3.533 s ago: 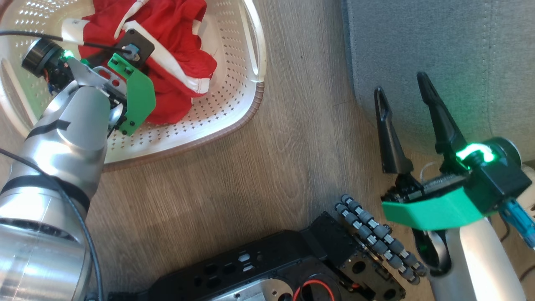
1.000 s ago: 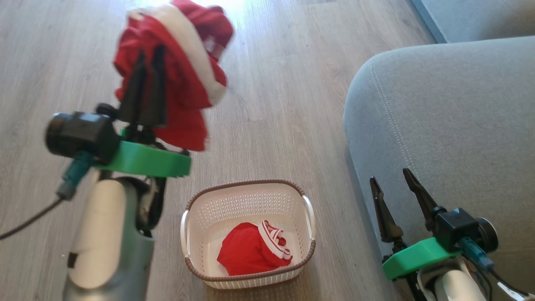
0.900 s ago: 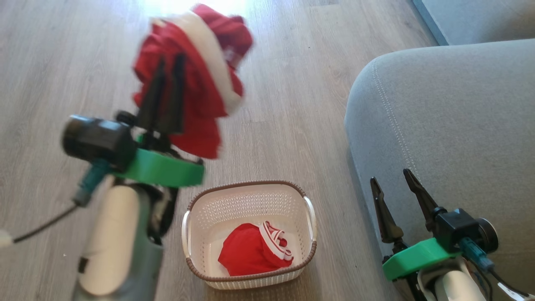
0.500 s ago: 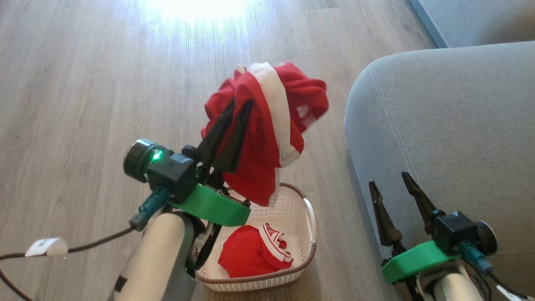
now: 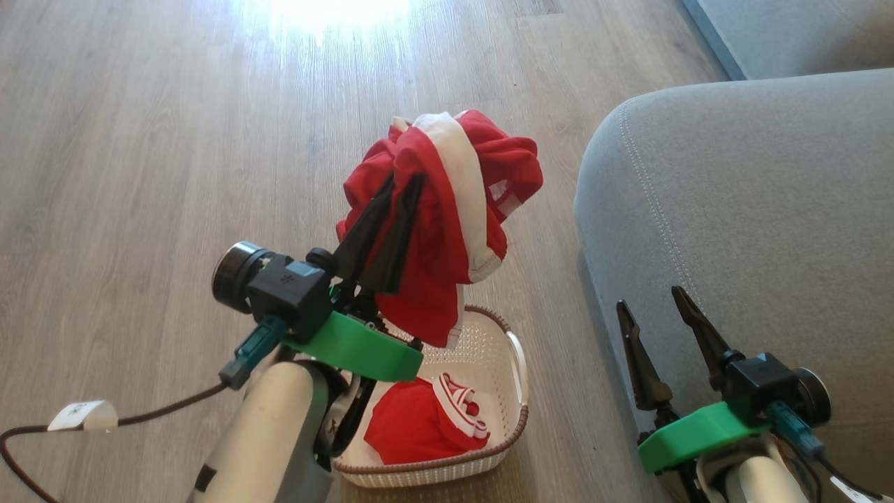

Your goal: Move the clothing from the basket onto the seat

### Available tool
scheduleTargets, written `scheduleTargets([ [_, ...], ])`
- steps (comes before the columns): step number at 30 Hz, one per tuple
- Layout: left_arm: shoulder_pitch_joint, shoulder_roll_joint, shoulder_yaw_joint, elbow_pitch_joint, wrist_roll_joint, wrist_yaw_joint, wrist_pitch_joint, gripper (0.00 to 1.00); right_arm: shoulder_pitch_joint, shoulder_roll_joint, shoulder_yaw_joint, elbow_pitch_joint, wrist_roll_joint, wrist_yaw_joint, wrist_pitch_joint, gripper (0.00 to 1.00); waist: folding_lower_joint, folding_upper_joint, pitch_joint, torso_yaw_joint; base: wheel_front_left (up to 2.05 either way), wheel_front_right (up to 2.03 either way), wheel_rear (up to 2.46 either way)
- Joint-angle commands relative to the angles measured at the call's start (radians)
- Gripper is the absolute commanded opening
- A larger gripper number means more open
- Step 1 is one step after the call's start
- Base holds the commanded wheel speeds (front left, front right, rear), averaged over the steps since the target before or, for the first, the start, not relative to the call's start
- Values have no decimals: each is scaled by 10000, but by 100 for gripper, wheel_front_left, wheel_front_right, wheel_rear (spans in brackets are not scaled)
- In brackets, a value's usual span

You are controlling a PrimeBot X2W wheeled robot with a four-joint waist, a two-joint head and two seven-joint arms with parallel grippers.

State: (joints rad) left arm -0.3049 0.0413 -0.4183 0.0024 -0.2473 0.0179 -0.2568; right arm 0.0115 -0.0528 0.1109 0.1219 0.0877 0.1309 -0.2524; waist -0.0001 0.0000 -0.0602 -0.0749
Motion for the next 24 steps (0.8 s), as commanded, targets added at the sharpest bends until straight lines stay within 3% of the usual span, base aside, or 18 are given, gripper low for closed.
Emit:
scheduleTargets([
  [1,-398,90,354,-448,-105,72,-49,0,-268,26,211,-367,-40,-2,-94,100,1,0,7,16,0,0,0],
  [17,-432,89,463,-462,-104,97,-49,0,-354,26,465,-468,-238,-2,-94,100,1,0,61,-30,0,0,0],
  [24,-408,89,407,-363,-113,61,-49,0,-468,-209,1981,-897,-470,-2,-94,100,1,0,132,55,0,0,0],
])
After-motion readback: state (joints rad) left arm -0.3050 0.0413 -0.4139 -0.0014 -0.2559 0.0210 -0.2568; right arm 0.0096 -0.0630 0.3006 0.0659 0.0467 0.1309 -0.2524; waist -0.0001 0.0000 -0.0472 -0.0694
